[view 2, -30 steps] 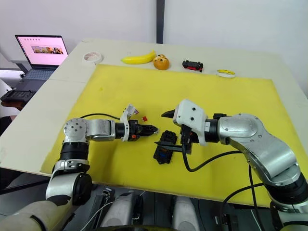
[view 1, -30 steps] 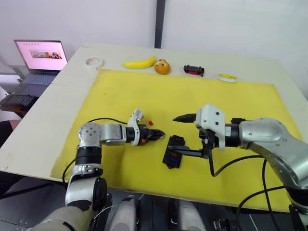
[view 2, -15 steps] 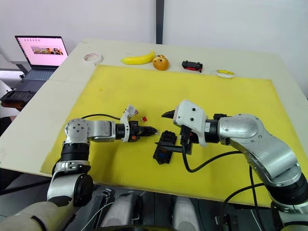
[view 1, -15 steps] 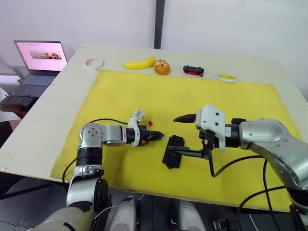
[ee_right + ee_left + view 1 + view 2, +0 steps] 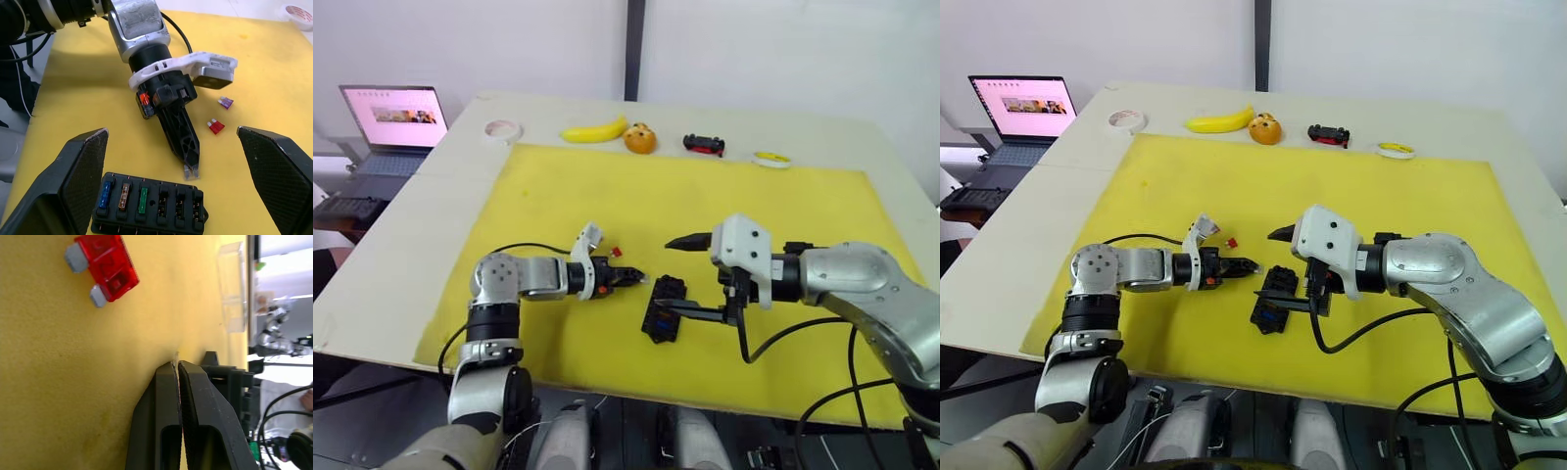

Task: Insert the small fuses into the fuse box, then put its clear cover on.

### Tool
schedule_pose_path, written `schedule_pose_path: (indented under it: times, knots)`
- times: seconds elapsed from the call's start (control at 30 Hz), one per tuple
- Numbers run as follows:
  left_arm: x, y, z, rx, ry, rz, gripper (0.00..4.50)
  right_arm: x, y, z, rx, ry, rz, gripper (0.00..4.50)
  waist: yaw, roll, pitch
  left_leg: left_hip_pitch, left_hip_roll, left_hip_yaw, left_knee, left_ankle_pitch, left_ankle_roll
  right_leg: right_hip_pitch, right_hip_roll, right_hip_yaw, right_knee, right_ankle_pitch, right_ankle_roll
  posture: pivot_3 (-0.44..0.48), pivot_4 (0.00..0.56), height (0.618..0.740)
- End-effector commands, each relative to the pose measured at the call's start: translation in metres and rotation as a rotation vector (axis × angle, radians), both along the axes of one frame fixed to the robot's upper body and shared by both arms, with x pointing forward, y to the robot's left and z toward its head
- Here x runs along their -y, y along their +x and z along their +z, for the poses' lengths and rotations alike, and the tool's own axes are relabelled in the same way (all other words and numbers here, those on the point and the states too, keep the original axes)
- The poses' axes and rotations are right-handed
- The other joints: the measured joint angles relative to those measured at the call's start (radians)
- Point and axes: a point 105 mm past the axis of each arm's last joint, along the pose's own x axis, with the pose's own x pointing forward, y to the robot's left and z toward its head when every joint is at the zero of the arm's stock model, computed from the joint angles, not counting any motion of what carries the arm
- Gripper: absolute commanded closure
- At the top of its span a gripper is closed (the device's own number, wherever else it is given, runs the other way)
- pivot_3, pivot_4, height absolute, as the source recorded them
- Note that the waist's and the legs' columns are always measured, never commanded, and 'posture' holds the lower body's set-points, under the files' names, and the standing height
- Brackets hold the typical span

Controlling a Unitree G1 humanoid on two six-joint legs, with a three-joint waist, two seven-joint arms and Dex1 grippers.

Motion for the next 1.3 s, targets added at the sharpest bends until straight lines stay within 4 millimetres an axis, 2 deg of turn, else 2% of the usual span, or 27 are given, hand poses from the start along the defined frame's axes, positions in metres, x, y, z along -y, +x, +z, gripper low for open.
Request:
schedule_pose_path:
  times: [0.03, 0.2, 0.33, 0.47, 0.53, 0.63, 0.7, 0.8, 0.9, 1.1, 1.3]
  knots:
    - [-0.016, 0.003, -0.002, -0.006, -0.089, 0.074, 4.47, 0.0, -0.003, 0.006, 0.038, 0.002, 0.005, 0.0, -0.003, 0.0, 0.0, 0.0, 0.0, 0.0, 0.0, 0.0, 0.0, 0.0, 0.0, 0.0, 0.0, 0.0, 0.0, 0.0, 0.15, 0.737]
    - [-0.032, 0.0, 0.003, 0.047, -0.19, 0.12, 4.47, -0.001, -0.003, 0.005, 0.038, 0.001, 0.009, 0.0, -0.024, 0.0, 0.0, 0.0, 0.001, 0.0, 0.0, 0.0, 0.0, 0.0, 0.0, 0.0, 0.0, 0.0, 0.0, 0.0, 0.15, 0.737]
    - [-0.043, -0.004, 0.032, 0.135, -0.334, 0.12, 4.47, -0.002, -0.004, 0.006, 0.02, 0.028, 0.01, 0.0, -0.035, 0.0, 0.0, 0.001, 0.003, 0.0, 0.0, 0.0, 0.0, -0.001, 0.002, 0.0, 0.001, 0.0, 0.0, 0.0, 0.15, 0.737]
    - [-0.057, -0.014, 0.094, 0.348, -0.533, 0.118, 4.47, -0.001, -0.002, 0.024, -0.105, 0.271, -0.016, 0.0, -0.042, -0.002, 0.001, -0.001, 0.004, -0.001, -0.001, 0.0, 0.0, -0.002, 0.002, 0.0, 0.001, 0.0, 0.0, 0.0, 0.15, 0.737]
    - [-0.062, -0.021, 0.119, 0.448, -0.582, 0.129, 4.47, 0.002, -0.001, 0.036, -0.161, 0.39, -0.023, 0.0, -0.039, -0.002, 0.001, -0.002, 0.004, -0.001, -0.001, 0.0, -0.001, -0.002, 0.0, 0.001, 0.001, 0.0, 0.0, 0.0, 0.15, 0.737]
    - [-0.065, -0.038, 0.166, 0.621, -0.672, 0.14, 4.47, 0.005, 0.0, 0.059, -0.226, 0.589, -0.023, 0.0, -0.029, -0.002, 0.001, -0.002, 0.003, -0.001, -0.001, 0.0, -0.001, -0.002, -0.002, 0.001, 0.0, 0.0, -0.001, 0.0, 0.15, 0.737]
    - [-0.064, -0.048, 0.188, 0.685, -0.724, 0.142, 4.47, 0.004, 0.0, 0.071, -0.263, 0.692, -0.019, 0.0, -0.021, -0.002, 0.001, -0.002, 0.003, -0.001, -0.001, 0.0, -0.001, -0.002, -0.004, 0.002, 0.0, 0.0, -0.001, 0.0, 0.15, 0.737]
    - [-0.058, -0.061, 0.211, 0.743, -0.79, 0.122, 4.47, -0.001, 0.001, 0.085, -0.3, 0.835, -0.016, 0.0, -0.021, -0.002, 0.001, -0.002, 0.003, -0.001, -0.001, 0.0, 0.0, -0.002, -0.004, 0.002, 0.0, 0.0, -0.001, 0.0, 0.15, 0.737]
    - [-0.046, -0.068, 0.223, 0.772, -0.838, 0.099, 4.47, -0.011, 0.002, 0.098, -0.331, 0.971, -0.013, 0.0, -0.021, -0.002, 0.001, -0.002, 0.002, 0.0, -0.001, 0.0, 0.0, -0.002, -0.001, 0.002, 0.0, 0.0, -0.001, 0.0, 0.15, 0.737]
    - [-0.018, -0.063, 0.223, 0.759, -0.887, 0.046, 4.47, -0.022, 0.008, 0.125, -0.367, 1.179, 0.015, 0.0, -0.022, -0.001, 0.001, -0.002, 0.0, 0.001, -0.001, 0.0, 0.0, -0.002, 0.001, 0.002, 0.0, 0.0, -0.001, 0.0, 0.15, 0.737]
    - [-0.011, -0.06, 0.227, 0.772, -0.91, 0.019, 4.47, -0.029, 0.012, 0.133, -0.351, 1.199, 0.018, 0.0, -0.023, -0.001, 0.001, -0.002, 0.0, 0.001, -0.001, 0.0, 0.001, -0.002, 0.002, 0.001, -0.001, 0.0, 0.0, 0.0, 0.15, 0.737]
